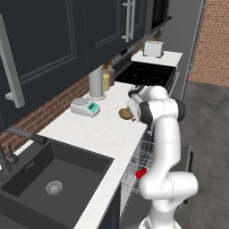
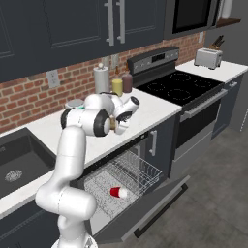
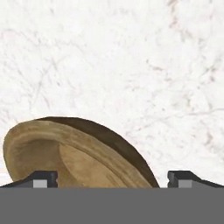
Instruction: Pick up the cup and bowl from the counter, place them in the dishwasher, and close the dishwasher door.
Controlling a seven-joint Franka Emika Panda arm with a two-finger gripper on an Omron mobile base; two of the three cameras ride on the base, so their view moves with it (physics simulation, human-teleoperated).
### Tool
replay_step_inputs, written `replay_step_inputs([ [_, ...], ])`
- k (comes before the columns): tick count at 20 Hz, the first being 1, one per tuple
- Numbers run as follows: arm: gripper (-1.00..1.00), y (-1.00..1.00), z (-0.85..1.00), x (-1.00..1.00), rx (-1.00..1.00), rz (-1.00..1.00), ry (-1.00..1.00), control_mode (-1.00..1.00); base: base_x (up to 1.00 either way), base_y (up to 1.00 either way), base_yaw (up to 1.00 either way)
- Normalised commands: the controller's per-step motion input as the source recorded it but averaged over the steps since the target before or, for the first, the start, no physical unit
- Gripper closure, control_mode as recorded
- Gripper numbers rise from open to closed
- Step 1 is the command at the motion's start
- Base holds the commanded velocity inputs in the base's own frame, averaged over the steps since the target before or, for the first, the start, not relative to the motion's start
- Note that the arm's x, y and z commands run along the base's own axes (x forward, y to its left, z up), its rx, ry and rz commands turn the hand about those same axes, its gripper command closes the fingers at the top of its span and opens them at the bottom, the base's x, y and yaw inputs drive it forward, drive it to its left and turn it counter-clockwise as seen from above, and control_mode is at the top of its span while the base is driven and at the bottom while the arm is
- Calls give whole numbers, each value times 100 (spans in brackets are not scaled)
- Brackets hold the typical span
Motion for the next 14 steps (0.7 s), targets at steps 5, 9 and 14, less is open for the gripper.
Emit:
replay_step_inputs([
  [5,-100,3,-23,9,-3,0,0,-100,0,0,0],
  [9,-100,6,-21,0,-4,0,0,-100,0,0,0],
  [14,100,7,-14,-7,-4,0,0,-100,0,0,0],
])
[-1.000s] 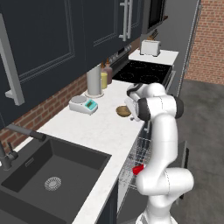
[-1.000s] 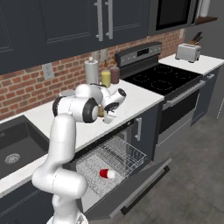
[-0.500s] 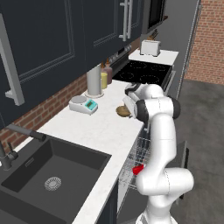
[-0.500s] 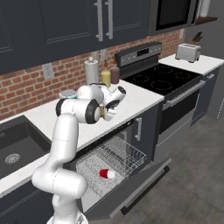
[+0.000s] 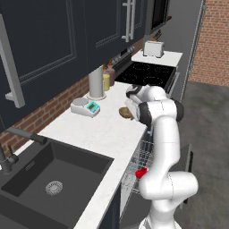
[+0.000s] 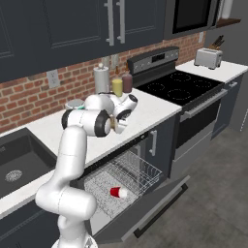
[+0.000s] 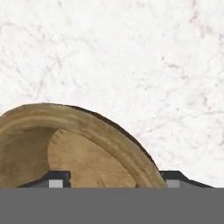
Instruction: Pick up the cup and bowl from the counter, place them in the dishwasher, and close the dishwasher door.
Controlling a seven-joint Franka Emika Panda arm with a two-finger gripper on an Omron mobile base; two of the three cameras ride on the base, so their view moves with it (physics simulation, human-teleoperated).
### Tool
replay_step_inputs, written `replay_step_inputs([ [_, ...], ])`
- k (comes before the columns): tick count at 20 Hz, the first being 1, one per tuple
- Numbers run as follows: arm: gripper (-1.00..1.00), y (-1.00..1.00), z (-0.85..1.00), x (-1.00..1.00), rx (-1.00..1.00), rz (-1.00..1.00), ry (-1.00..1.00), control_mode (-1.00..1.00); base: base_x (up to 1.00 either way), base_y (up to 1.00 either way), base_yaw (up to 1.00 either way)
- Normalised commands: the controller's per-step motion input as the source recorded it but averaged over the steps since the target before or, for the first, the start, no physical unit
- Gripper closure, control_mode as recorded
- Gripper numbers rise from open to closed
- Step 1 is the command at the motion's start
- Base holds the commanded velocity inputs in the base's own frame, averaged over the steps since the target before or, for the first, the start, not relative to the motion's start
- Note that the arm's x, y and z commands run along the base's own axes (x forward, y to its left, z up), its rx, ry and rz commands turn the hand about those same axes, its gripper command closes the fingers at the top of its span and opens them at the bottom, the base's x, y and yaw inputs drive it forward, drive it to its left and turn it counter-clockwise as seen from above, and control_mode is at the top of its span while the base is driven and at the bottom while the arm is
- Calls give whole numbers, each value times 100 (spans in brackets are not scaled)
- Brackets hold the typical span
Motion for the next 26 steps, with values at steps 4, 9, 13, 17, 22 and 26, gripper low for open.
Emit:
replay_step_inputs([
  [4,100,0,-11,-25,-2,0,0,-100,0,0,0],
  [9,100,-3,-7,-65,-1,0,0,-100,0,0,0],
  [13,100,-29,0,-100,0,0,-7,-100,0,0,0],
  [17,100,-59,0,-100,0,0,-13,-100,0,0,0],
  [22,100,-80,0,-100,6,0,-6,-100,0,0,0],
  [26,100,-92,0,-100,8,0,0,-100,0,0,0],
])
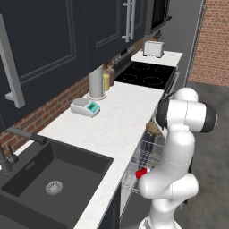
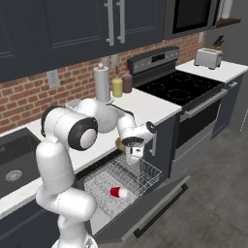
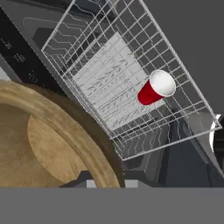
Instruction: Pick up the cup and bowl from the counter, place them in the dishwasher, and close the dishwasher door.
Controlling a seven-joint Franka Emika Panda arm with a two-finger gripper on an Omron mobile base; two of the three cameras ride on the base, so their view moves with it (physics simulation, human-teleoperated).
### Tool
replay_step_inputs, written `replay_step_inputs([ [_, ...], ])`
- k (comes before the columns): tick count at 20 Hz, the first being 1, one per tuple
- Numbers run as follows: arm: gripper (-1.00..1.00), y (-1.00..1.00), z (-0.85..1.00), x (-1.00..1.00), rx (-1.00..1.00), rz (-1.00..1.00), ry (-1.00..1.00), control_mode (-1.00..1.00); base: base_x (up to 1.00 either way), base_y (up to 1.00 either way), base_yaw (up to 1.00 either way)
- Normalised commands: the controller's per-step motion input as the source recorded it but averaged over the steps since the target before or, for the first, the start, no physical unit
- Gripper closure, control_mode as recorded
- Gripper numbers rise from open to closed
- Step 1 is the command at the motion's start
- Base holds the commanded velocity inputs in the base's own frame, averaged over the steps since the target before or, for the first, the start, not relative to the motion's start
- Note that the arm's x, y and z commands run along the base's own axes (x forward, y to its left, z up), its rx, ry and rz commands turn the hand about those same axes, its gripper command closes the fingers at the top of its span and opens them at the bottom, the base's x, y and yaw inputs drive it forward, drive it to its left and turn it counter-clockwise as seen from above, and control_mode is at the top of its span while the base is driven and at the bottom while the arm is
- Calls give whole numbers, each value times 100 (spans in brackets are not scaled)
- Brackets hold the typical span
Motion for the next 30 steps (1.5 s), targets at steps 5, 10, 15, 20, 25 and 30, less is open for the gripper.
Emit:
replay_step_inputs([
  [5,100,-94,-26,-83,11,0,1,-100,0,0,0],
  [10,100,-74,-64,-38,13,0,9,-100,0,0,0],
  [15,100,-41,-79,-5,15,0,12,-100,0,0,0],
  [20,100,-2,-72,6,17,0,8,-100,0,0,0],
  [25,100,1,-43,32,17,0,4,-100,0,0,0],
  [30,100,10,-26,64,14,0,4,-100,0,0,0],
])
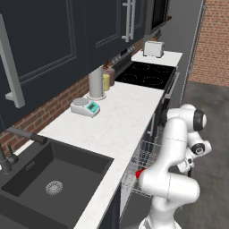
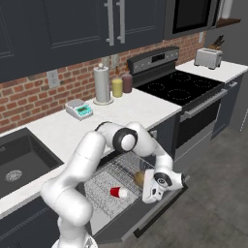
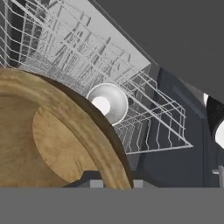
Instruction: Pick up the cup and bowl from the counter, place them in the dishwasher, and close the dishwasher door.
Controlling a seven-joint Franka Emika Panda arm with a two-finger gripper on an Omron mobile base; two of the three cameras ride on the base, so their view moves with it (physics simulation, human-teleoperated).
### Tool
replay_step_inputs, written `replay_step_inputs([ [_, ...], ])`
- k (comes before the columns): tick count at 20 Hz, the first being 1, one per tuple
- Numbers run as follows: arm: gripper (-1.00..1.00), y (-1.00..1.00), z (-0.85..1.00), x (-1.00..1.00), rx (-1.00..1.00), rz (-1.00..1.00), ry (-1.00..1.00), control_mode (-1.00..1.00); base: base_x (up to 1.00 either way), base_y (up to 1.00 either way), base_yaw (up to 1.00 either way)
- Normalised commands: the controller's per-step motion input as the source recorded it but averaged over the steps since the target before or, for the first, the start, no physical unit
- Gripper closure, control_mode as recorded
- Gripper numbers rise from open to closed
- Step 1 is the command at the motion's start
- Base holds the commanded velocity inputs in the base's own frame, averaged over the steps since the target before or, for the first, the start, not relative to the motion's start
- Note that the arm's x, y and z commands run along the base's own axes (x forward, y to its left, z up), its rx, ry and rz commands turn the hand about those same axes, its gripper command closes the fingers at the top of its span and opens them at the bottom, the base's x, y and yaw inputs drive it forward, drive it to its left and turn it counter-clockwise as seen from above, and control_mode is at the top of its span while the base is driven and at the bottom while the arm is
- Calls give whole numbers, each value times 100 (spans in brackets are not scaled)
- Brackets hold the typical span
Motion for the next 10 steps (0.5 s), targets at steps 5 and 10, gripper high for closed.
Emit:
replay_step_inputs([
  [5,100,18,-21,71,11,0,8,-100,0,0,0],
  [10,100,31,-41,49,7,0,9,-100,0,0,0],
])
